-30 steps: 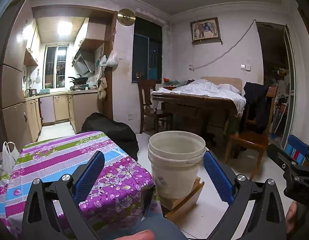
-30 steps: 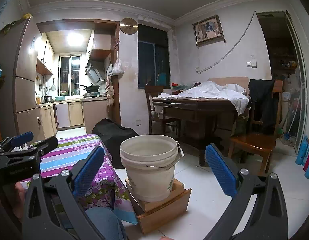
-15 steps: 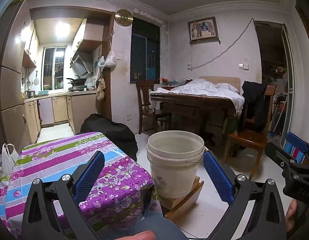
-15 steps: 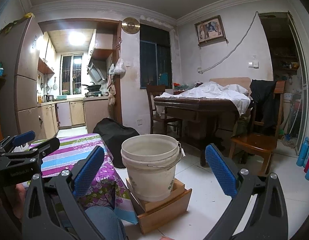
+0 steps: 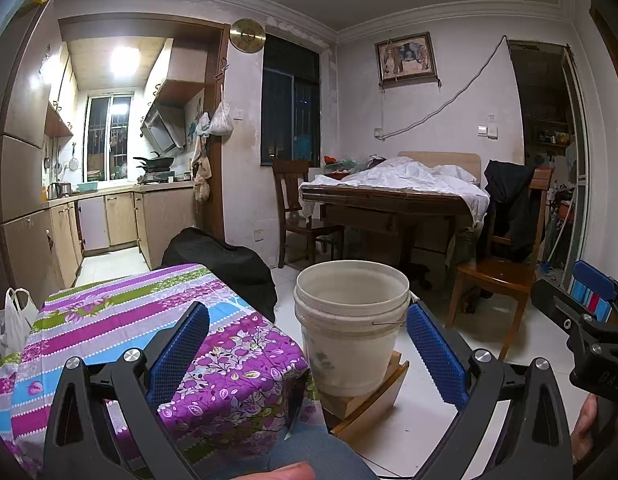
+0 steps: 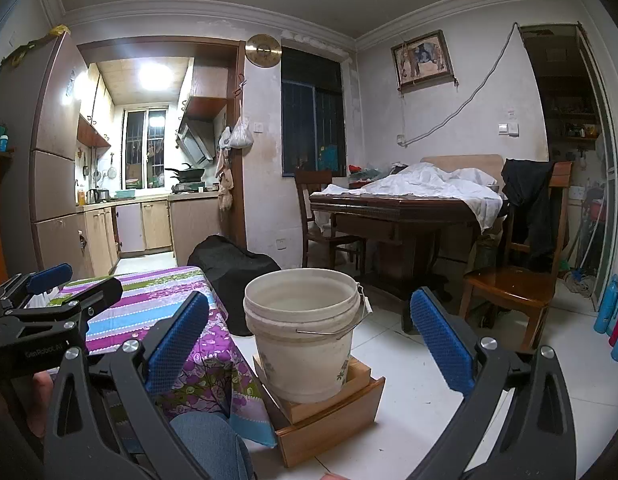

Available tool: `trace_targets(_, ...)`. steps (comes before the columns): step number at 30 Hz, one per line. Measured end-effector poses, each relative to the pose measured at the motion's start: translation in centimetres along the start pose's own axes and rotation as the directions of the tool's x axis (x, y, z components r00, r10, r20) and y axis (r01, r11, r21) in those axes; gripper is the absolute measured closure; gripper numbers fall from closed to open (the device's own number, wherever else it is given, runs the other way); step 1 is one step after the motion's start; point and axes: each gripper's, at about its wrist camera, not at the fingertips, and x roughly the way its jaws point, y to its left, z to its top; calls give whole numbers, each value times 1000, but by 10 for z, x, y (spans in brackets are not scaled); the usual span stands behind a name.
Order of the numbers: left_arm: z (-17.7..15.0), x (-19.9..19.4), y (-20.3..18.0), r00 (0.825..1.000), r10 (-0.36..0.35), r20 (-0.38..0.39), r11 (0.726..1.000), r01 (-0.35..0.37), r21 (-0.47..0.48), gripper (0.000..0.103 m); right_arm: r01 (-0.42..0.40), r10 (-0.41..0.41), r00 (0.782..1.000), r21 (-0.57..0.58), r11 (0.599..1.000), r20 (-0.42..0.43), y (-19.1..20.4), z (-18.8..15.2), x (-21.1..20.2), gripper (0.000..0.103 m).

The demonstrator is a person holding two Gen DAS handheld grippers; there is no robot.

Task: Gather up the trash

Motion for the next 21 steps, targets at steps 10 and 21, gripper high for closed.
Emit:
trace_targets(10, -1, 3, 2, 1000, 1, -4, 1000, -1, 2, 5, -8, 8, 1000, 1, 1000, -7, -1, 0, 4, 5)
trace_targets(21, -5, 3, 3, 1000, 0, -4, 1000, 0, -9, 5, -17, 17, 1000, -3, 1000, -11, -2, -2, 9, 5)
